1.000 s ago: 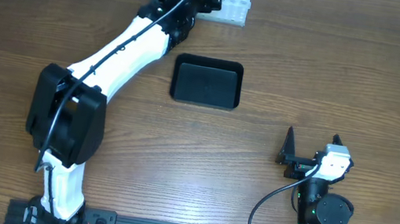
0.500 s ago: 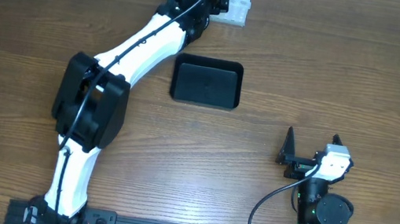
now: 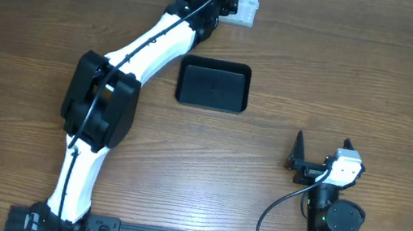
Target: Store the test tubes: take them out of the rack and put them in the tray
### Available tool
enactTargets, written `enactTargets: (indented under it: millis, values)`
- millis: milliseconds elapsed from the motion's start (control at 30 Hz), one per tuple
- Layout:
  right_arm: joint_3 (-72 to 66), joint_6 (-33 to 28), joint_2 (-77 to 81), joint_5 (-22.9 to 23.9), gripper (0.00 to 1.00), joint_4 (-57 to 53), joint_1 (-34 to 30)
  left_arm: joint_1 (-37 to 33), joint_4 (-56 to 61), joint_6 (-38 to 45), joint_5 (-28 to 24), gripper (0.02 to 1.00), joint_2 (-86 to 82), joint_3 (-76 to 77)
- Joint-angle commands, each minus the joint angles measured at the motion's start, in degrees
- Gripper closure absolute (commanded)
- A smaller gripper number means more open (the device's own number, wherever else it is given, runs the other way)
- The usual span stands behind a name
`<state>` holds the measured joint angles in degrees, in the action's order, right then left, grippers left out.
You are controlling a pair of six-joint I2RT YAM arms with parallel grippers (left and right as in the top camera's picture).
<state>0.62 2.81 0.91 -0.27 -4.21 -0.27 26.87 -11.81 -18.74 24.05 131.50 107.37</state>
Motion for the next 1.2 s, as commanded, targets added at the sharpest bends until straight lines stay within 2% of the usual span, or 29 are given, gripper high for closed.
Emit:
enactTargets:
  millis: [33, 133, 833, 1067, 1200]
  values:
    - [-0.31, 0.09, -0.35, 0.31, 0.007, -0.13, 0.31, -0.09, -0.68, 1.62, -0.98, 0.020, 2.23, 2.60]
    - [-0.31, 0.09, -0.35, 0.31, 0.007, -0.13, 0.31, -0.09, -0.76, 1.62, -1.64, 0.027, 2.40, 2.64]
    - [-0.31, 0.09, -0.35, 0.31, 0.009, -0.13, 0.31, -0.35, -2.25, 1.66, -1.73, 0.323, 2.56, 2.62]
    - [-0.31, 0.09, -0.35, 0.31, 0.009, -0.13, 0.31, -0.35, -2.45, 1.81, -2.16, 0.428, 2.56, 2.62]
    - [-0.31, 0.09, -0.35, 0.31, 0.009, -0.13, 0.31, -0.35, -2.45, 1.81, -2.16, 0.529, 2.56, 2.64]
